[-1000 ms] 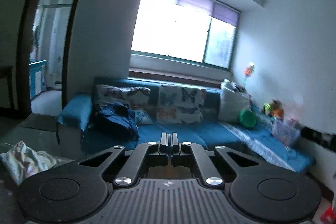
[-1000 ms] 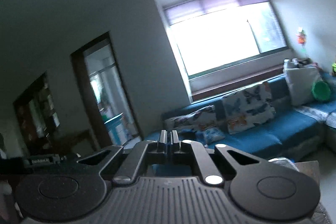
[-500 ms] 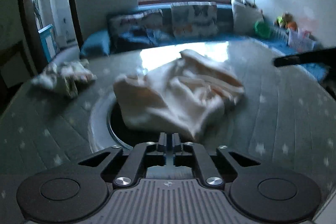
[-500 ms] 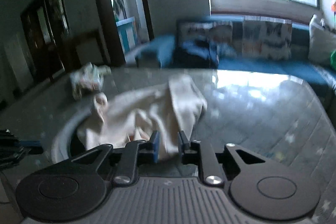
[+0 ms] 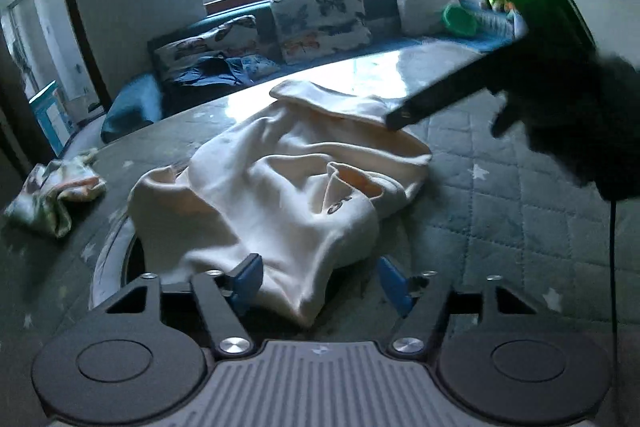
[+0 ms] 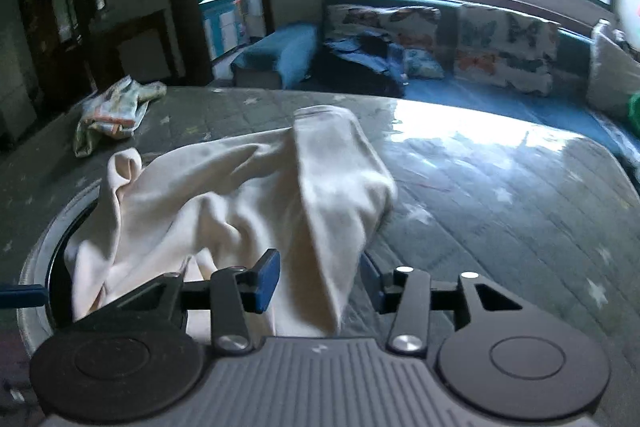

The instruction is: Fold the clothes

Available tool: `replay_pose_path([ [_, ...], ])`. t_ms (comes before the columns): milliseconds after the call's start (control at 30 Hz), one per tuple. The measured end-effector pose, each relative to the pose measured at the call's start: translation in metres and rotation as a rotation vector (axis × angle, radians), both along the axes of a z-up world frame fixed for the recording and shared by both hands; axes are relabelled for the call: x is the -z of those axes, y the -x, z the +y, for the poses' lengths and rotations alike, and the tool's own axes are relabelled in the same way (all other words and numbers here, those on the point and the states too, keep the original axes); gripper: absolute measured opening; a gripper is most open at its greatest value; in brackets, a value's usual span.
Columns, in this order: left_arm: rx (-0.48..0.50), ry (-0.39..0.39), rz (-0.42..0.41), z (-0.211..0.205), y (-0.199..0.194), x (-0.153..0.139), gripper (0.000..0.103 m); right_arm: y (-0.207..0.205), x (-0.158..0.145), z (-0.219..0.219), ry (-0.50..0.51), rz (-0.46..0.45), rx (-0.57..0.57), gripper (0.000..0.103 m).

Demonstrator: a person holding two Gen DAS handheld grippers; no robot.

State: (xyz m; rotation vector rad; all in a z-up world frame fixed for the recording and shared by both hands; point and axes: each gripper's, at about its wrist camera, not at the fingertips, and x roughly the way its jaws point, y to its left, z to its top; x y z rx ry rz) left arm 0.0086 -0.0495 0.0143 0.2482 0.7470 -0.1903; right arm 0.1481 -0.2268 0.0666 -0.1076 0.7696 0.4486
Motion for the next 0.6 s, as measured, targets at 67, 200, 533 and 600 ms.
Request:
replay_pose_path([
  [67,-0.002,0.01,0.032,-0.002,-0.011,0.006,0.067,-0.011,0.006,0.008,0.034,0.001,-0.012,0.046],
  [200,-0.012,-0.003,0.065,-0.007,-0.025,0.015,0.046,-0.026,0.017,0.018,0.096,-0.007,-0.002,0.024],
  [533,0.019,0.04,0.037,0.006,-0.008,0.013,0.012,-0.006,-0.005,-0.05,0.003,-0.081,0.187,0.002],
  [600,0.037,0.065,0.044,0.01,0.0,0.011,0.011,0.004,-0.008,-0.062,0.028,-0.08,0.208,0.002],
])
